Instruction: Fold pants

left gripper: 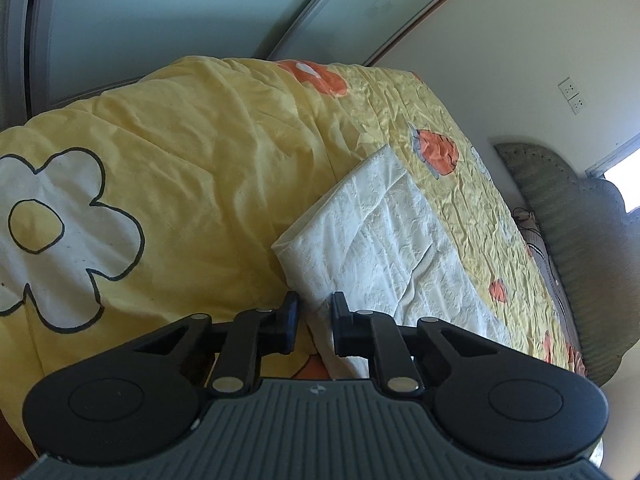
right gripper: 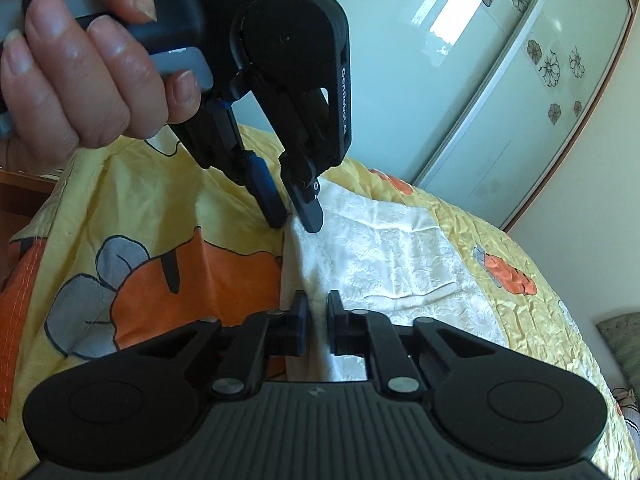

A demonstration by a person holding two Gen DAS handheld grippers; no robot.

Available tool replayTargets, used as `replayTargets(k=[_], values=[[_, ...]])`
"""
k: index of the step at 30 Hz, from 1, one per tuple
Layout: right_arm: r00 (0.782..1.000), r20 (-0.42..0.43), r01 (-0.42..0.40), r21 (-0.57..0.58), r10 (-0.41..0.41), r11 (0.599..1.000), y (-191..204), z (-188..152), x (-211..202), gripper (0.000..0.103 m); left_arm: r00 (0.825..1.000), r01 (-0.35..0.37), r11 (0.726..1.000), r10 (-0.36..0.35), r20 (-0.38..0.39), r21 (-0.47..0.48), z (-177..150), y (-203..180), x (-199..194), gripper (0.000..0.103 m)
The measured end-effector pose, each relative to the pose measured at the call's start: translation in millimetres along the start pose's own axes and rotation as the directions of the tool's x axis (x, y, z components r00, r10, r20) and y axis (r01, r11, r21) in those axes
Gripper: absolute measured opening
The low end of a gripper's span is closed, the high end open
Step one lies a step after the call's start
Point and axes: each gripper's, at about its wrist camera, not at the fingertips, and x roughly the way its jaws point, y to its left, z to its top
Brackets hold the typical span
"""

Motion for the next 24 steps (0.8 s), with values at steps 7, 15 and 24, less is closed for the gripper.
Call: replayTargets(k=[7,15,24], values=[[0.997,-0.011,-0.069,0.060,0.070,0.996,-7.4,9.3,12.2,0.004,0.996,-0.069,0.995,0.066,0.053,0.066,-7.4,-7.5,8.2,0.016],[0.992,0.087,-0.110,0.303,0.088,0.947,-52.2,-14.5,-60.2,0.007,0.980,-0.165,0.966,0.137,0.147,0.200,-12.4,-24.8,-10.4,0.037],[0.929,-0.257,0.369,0.712,-0.267,0.598,-158.1,-177.7,-181.4,0.009,0.967,-0.196,0.782,0.054,0.250,0.591,-67.8,-126.5,-17.1,0.056]])
